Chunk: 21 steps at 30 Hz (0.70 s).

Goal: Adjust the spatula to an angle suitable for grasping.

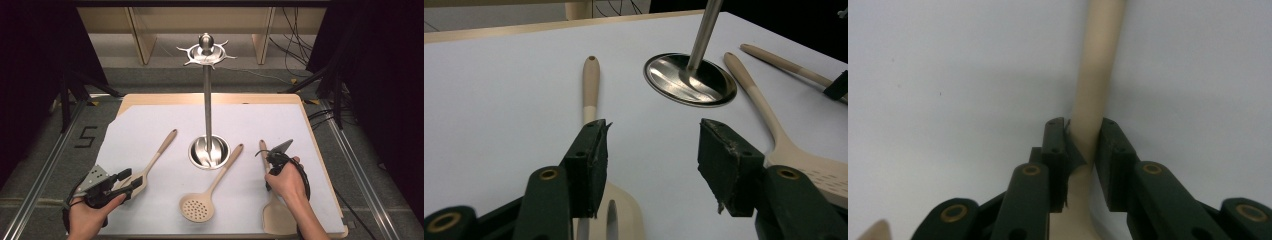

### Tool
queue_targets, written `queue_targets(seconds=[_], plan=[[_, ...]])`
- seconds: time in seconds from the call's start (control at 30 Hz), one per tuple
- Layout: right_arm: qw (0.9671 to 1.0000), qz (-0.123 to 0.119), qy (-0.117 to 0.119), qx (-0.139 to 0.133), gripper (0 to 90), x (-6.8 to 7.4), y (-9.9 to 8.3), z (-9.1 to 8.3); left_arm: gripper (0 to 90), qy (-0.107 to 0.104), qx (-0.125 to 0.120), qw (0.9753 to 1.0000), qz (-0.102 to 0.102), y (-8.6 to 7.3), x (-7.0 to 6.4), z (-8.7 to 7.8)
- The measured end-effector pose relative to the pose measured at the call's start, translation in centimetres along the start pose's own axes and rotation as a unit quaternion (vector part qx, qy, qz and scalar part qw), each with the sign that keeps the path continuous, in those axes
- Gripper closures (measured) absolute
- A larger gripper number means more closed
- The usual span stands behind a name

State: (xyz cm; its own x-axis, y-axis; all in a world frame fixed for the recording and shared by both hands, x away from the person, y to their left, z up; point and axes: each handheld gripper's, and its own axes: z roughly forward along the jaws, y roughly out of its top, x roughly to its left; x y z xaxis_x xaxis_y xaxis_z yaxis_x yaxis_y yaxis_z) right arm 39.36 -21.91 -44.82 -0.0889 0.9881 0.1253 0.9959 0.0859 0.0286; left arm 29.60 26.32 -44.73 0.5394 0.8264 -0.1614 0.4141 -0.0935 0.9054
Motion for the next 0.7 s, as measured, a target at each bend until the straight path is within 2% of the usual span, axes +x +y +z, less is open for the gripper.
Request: queue_targets(seconds=[0.03,0.07,0.13,0.17,0.2,0.23,0.27,0.3,0.33,0.37,0.4,0.43,0.5,0.53,0.57,0.6,0.63,0.67,0.7], plan=[[0.9998,-0.009,-0.005,-0.017,79.2,-0.3,-0.2,0.0,45.2,0.0,-0.001,1.0,0.0,0.0,0.0,0.0],[0.9996,-0.014,-0.006,-0.023,79.3,-0.4,-0.3,-0.1,45.2,0.003,0.0,1.0,-0.001,0.1,-0.1,-0.1],[0.9993,0.001,0.01,-0.035,79.4,-0.6,-0.5,-0.4,45.2,0.004,0.0,1.0,-0.002,0.1,-0.1,-0.1],[0.9991,-0.018,0.013,-0.037,79.3,-0.9,-0.7,-0.6,45.2,0.005,-0.001,1.0,-0.002,0.1,-0.1,0.0],[0.9984,0.007,0.023,-0.051,79.4,-0.7,-0.8,-0.7,45.2,0.006,-0.001,1.0,-0.002,0.2,-0.1,0.0],[0.9977,0.005,0.027,-0.062,79.3,-0.7,-1.1,-0.9,45.2,0.006,-0.003,1.0,-0.001,0.2,-0.1,0.0],[0.9972,-0.016,0.024,-0.069,79.3,-1.1,-1.3,-1.0,45.2,0.007,-0.004,1.0,-0.002,0.2,-0.1,0.0],[0.9953,-0.007,0.038,-0.089,79.4,-1.0,-1.6,-1.1,45.2,0.007,-0.004,1.0,-0.003,0.3,-0.1,0.0],[0.9917,-0.031,0.031,-0.121,79.4,-1.3,-1.7,-0.9,45.2,0.005,-0.005,1.0,-0.002,0.3,0.0,0.1],[0.9898,-0.024,0.046,-0.132,79.4,-1.3,-1.9,-1.1,45.2,0.007,-0.005,1.0,-0.003,0.3,-0.1,0.2],[0.9854,-0.041,0.06,-0.154,79.3,-1.4,-2.2,-1.4,45.3,0.01,-0.003,0.9999,-0.005,0.4,-0.1,0.3],[0.9827,-0.045,0.066,-0.167,79.4,-1.4,-2.4,-1.6,45.2,0.008,-0.004,1.0,-0.001,0.4,-0.1,0.3],[0.9807,-0.026,0.078,-0.177,79.4,-1.1,-3.0,-2.3,45.3,0.007,-0.006,1.0,0.0,0.5,-0.1,0.4],[0.9759,-0.041,0.078,-0.2,79.4,-1.3,-3.1,-2.5,45.4,0.006,-0.006,1.0,-0.001,0.5,-0.1,0.4],[0.9709,-0.057,0.098,-0.211,79.4,-1.5,-3.2,-2.7,45.4,0.006,-0.005,1.0,0.001,0.4,-0.1,0.3],[0.9687,-0.058,0.093,-0.223,79.4,-1.5,-3.4,-3.0,45.5,0.006,-0.005,1.0,0.001,0.4,-0.1,0.3],[0.9654,-0.045,0.099,-0.237,79.4,-1.4,-3.4,-3.2,45.5,0.006,-0.006,1.0,-0.001,0.4,-0.1,0.3],[0.962,-0.05,0.113,-0.244,79.4,-1.5,-3.6,-3.5,45.4,0.002,-0.008,1.0,-0.001,0.4,-0.1,0.3],[0.959,-0.043,0.115,-0.255,79.4,-1.4,-3.7,-3.8,45.5,0.002,-0.008,1.0,-0.001,0.4,-0.1,0.2]])
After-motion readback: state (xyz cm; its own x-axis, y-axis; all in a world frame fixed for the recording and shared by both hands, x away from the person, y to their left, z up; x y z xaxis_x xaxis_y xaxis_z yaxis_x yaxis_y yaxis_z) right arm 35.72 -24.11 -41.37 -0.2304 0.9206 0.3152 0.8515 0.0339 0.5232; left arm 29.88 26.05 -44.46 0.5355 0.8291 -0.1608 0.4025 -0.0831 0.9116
